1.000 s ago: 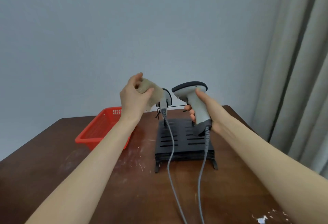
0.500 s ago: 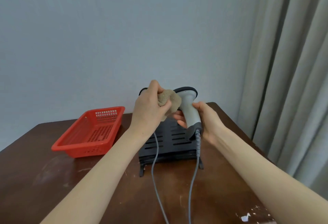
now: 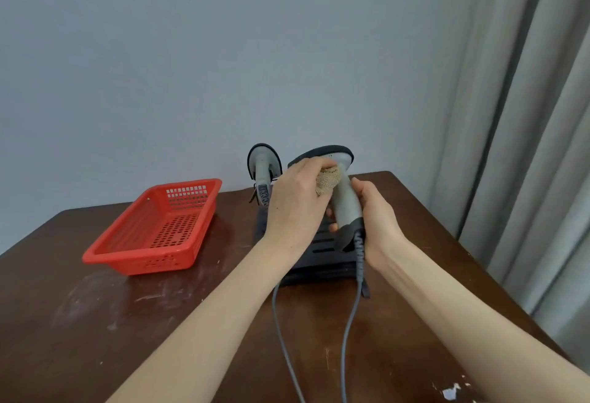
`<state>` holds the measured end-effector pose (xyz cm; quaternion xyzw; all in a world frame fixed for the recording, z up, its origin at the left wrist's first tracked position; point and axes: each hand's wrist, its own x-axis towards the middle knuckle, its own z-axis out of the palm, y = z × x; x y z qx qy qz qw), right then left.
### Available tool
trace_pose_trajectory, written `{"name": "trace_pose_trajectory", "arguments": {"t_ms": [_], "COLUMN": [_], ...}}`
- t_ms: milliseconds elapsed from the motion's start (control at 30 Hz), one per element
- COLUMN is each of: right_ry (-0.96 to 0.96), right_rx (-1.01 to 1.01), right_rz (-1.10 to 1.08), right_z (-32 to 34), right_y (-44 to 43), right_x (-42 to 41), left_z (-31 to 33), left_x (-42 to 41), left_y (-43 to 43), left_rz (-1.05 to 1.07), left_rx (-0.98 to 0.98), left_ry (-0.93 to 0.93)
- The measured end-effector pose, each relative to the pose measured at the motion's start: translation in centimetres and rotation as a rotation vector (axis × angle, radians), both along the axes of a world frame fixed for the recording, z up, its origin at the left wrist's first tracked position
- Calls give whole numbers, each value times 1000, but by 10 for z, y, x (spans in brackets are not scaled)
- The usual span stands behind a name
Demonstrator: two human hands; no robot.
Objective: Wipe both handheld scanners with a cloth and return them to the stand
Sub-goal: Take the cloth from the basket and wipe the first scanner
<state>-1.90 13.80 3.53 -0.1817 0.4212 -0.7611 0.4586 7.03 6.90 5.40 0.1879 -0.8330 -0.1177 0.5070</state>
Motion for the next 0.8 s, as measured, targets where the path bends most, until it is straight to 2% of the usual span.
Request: {"name": "trace_pose_trajectory", "arguments": {"t_ms": [200,367,500,667,800], "right_ry": [-28,18,24,39,18], "right_rx": [15,49,11,7,-14], "right_rz": [-45,-65,-52,-38,-34], "right_z": [-2,-3,0,0,2], "right_y": [5,11,10,10,11], "right_x": [0,-2,2,5,5], "left_z": [-7,-16,-8,7,7], "left_x": [8,18,12,8,11], "left_y": [28,36,27,8,17], "left_rz": [-107,-164,-157,-54,-94], "left_rx": [184,222,260,215,334], "left_ry": [-20,-40,30,53,89]}}
